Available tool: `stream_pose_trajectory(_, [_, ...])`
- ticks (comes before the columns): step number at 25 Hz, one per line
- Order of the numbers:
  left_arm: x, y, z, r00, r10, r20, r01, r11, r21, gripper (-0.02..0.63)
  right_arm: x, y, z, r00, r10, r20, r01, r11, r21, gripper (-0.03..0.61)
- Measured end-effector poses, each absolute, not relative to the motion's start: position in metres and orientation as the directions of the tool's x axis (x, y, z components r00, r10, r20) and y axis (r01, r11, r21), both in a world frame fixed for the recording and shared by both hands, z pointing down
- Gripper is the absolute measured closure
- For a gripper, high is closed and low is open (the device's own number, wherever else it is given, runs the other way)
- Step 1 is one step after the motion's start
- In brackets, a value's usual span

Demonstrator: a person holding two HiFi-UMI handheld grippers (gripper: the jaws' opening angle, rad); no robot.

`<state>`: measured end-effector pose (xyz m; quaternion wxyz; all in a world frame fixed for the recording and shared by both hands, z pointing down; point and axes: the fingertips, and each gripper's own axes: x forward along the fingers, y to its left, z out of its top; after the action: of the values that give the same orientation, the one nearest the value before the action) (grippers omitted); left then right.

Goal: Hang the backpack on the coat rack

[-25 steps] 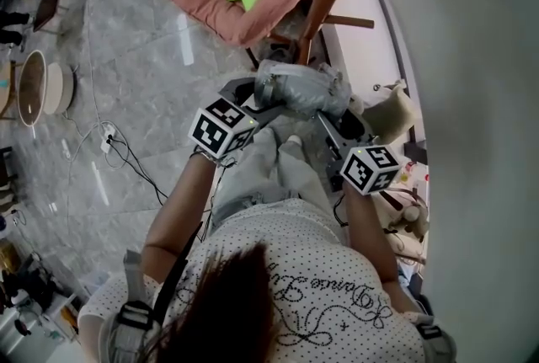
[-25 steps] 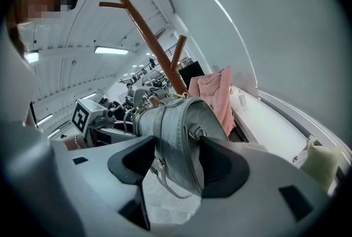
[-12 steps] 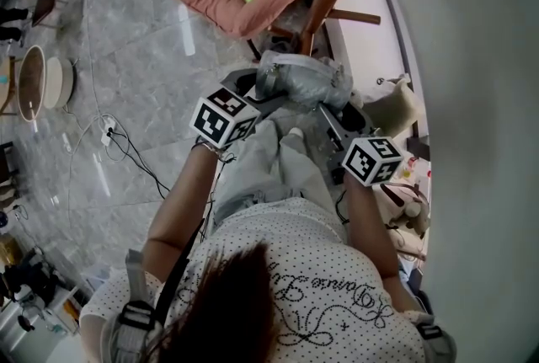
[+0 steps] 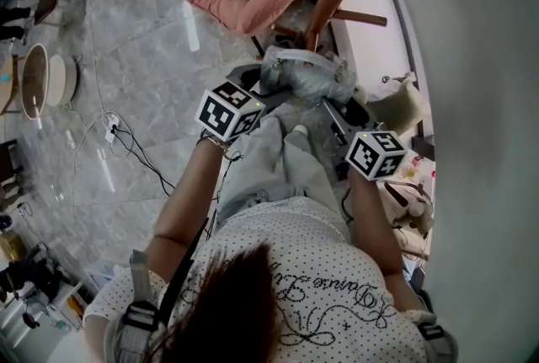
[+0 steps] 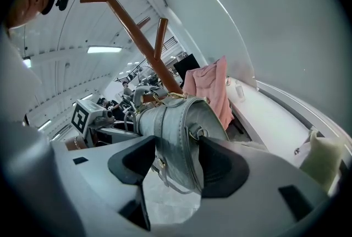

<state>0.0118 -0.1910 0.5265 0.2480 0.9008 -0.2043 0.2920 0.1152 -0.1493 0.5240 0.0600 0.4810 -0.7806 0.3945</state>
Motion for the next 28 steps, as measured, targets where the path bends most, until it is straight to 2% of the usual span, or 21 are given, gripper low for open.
stream_pose_trajectory(28, [0.023, -0.233, 0.554, 0.755, -0.254, 0.605, -0.555, -0.738, 0.384, 0.37, 0.126, -0.187, 0.555, -0.483, -0.715, 0.505, -0.829, 0.186, -0.528, 0.362])
